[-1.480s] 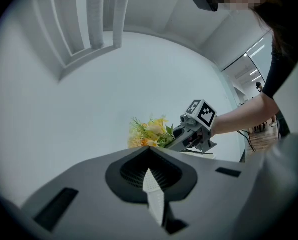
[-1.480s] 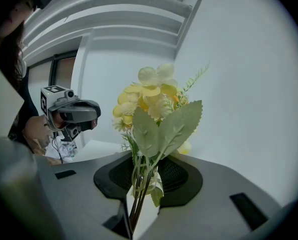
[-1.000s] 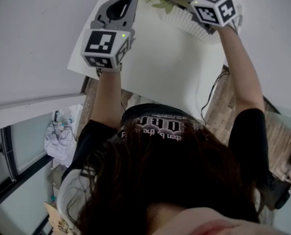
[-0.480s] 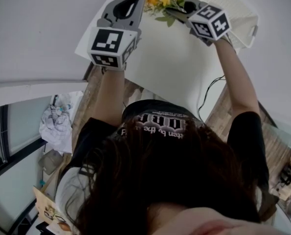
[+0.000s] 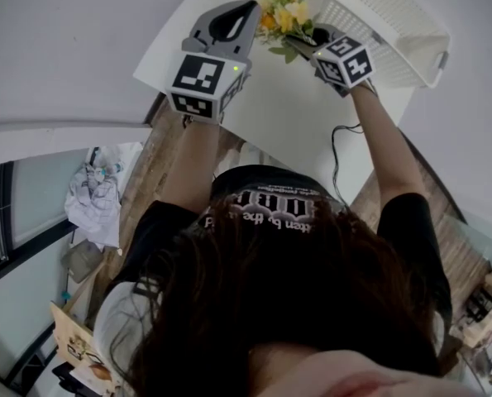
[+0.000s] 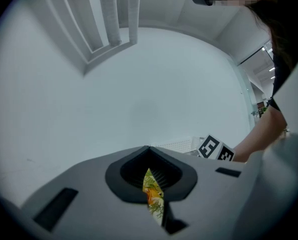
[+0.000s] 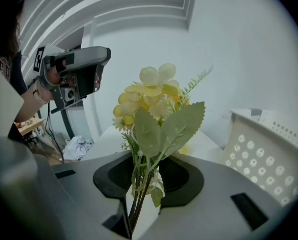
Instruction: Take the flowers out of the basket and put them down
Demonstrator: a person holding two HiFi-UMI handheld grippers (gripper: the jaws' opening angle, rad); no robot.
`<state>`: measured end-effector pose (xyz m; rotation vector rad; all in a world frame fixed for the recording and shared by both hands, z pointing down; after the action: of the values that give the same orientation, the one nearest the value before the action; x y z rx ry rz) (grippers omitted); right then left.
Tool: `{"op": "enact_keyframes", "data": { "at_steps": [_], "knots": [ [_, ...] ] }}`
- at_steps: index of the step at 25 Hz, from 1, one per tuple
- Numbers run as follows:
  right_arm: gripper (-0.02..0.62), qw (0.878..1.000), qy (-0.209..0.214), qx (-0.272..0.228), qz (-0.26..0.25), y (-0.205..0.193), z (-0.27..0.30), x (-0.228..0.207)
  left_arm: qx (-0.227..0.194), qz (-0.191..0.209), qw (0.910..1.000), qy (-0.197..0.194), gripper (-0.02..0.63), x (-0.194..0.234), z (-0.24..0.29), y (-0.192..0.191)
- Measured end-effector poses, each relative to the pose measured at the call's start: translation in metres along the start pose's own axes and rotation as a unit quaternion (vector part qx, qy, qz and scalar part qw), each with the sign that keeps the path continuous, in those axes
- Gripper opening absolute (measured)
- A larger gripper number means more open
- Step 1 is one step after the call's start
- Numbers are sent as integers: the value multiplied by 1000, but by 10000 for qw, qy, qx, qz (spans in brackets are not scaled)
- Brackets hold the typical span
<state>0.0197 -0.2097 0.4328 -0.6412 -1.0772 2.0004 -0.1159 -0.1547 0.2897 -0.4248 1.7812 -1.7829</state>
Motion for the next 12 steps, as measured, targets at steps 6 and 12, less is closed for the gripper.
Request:
{"op": "enact_keyframes", "data": {
  "at_steps": [6,12],
  "knots": [
    [135,9995,-149,200,200,-39,24,5,60,-84,9999,21,-3,3,-1,-13],
    [144,9986,-160,266,432,-64,34,10,119,-76,9999,-19,-3,-1,3,-17]
  ]
}}
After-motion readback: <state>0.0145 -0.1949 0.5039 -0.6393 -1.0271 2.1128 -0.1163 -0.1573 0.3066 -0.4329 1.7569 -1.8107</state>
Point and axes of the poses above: the fingertips, and each gripper's own axes: z forward along the fingers, x to its left, y out of its top, the point moved 5 cm from there along -z, backward along the fingers, and after that the axes turned 5 degrees about z, right-handed, at the moved point
